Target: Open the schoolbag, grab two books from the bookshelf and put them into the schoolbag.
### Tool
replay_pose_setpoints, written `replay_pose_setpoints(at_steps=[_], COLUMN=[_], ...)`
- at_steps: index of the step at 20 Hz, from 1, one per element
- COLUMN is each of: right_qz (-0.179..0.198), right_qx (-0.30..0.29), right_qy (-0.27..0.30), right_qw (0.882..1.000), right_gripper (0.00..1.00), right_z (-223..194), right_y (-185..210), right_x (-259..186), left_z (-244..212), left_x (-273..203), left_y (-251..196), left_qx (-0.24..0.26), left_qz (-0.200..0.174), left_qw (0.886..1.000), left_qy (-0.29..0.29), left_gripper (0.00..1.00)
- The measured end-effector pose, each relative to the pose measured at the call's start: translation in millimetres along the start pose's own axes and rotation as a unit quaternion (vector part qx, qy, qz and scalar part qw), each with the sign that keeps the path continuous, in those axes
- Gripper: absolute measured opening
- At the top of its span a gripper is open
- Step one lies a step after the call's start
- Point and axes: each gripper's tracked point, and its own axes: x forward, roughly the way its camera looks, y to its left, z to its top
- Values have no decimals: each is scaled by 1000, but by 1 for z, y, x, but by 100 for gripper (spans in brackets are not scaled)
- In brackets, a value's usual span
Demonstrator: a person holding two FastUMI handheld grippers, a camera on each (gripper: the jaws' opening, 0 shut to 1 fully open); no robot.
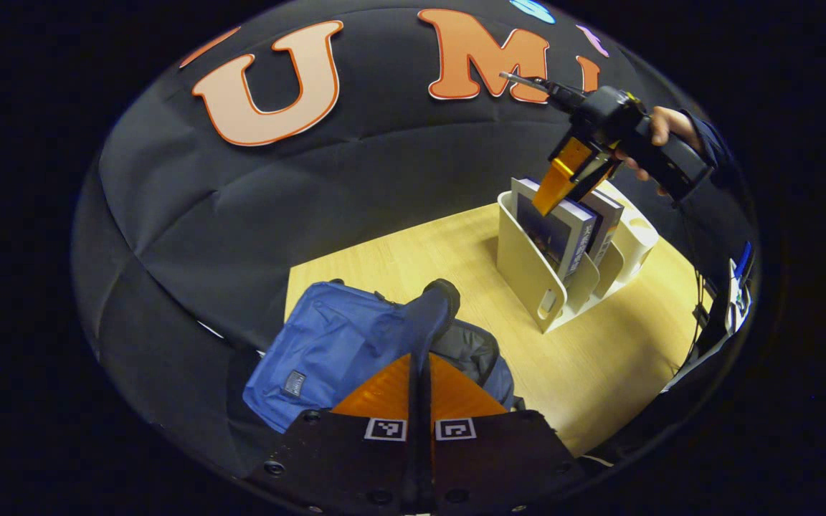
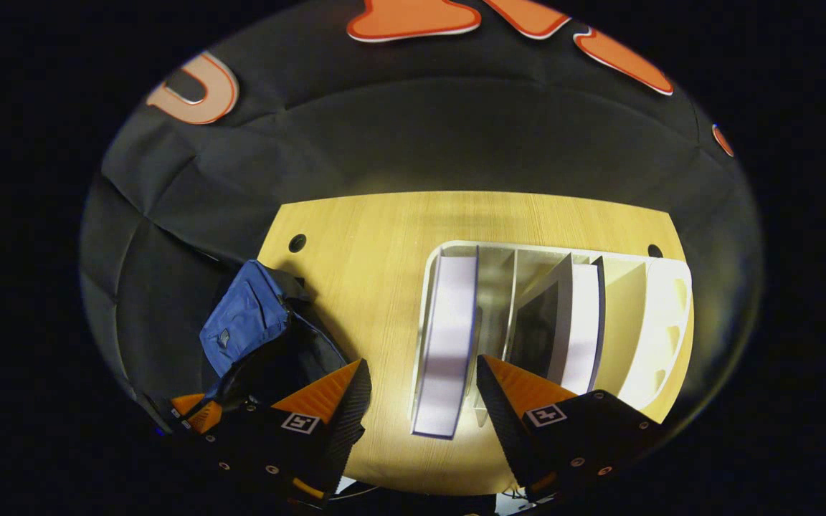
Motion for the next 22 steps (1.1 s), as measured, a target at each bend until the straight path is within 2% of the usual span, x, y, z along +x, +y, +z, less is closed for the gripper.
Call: replay_pose_setpoints(at_steps=[2, 5, 6, 7, 8, 9, 10, 12, 15, 18, 22], right_qz=[-33, -53, -65, -74, -85, -92, -90, -88, -79, -67, -40], right_qx=[-12, -14, -19, -25, -35, -37, -39, -52, -31, -17, -5], right_qy=[14, 34, 46, 58, 70, 78, 87, 106, 115, 100, 76], right_qw=[999, 998, 997, 995, 993, 992, 991, 989, 990, 993, 996], right_gripper=[84, 74, 55, 59, 50, 35, 40, 36, 33, 28, 28], right_z=[3, 10, 9, 8, 6, 6, 5, 0, 0, 7, 8], right_y=[-17, -19, -23, -27, -30, -30, -26, -27, -27, -31, -34], right_x=[10, 17, 21, 21, 24, 21, 23, 20, 16, 0, -36], left_z=[-1, -4, -5, -6, -5, -6, -6, -6, -6, -8, -5], left_x=[-1, 0, 2, 2, 4, 4, 4, 4, 3, 4, 2], left_y=[4, 7, 8, 9, 9, 9, 10, 11, 13, 14, 12], left_qx=[-3, -5, -7, -8, -10, -11, -12, -13, -11, -9, -6], left_qz=[2, 0, -2, -2, -3, -4, -6, -6, -6, -6, -4], left_qw=[1000, 1000, 1000, 1000, 1000, 1000, 1000, 1000, 1000, 1000, 1000], left_qy=[-4, -5, -4, -2, -3, -3, -3, -2, -2, -2, 0], left_gripper=[1, 1, 1, 1, 1, 1, 1, 1, 0, 1, 1])
